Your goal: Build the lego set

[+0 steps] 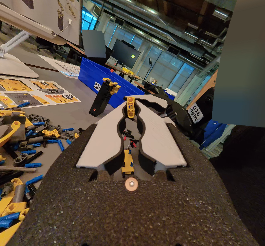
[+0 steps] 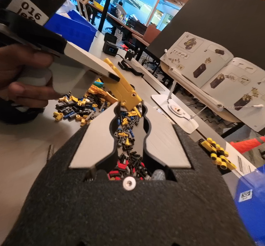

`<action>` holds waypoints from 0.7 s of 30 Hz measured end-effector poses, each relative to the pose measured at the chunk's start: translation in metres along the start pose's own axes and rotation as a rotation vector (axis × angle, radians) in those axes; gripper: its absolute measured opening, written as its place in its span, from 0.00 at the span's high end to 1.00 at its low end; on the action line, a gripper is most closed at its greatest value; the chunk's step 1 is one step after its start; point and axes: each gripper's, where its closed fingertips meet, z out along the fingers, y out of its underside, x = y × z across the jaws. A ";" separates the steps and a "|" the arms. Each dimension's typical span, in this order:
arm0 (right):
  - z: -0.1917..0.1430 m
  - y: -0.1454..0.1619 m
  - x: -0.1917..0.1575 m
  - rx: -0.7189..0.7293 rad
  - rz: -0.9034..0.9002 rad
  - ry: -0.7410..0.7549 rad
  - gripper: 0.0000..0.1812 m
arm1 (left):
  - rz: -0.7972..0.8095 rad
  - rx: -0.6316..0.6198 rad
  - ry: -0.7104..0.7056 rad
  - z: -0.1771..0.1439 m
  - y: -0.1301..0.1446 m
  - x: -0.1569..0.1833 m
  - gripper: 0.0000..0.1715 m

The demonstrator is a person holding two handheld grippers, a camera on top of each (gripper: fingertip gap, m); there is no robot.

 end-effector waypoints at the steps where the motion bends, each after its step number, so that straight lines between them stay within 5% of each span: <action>1: 0.000 0.000 0.000 0.001 0.006 -0.005 0.84 | -0.008 -0.001 -0.002 0.000 0.000 -0.001 0.96; 21: 0.003 0.003 -0.003 -0.005 0.052 -0.036 0.82 | -0.157 -0.016 0.031 0.001 0.006 -0.010 0.96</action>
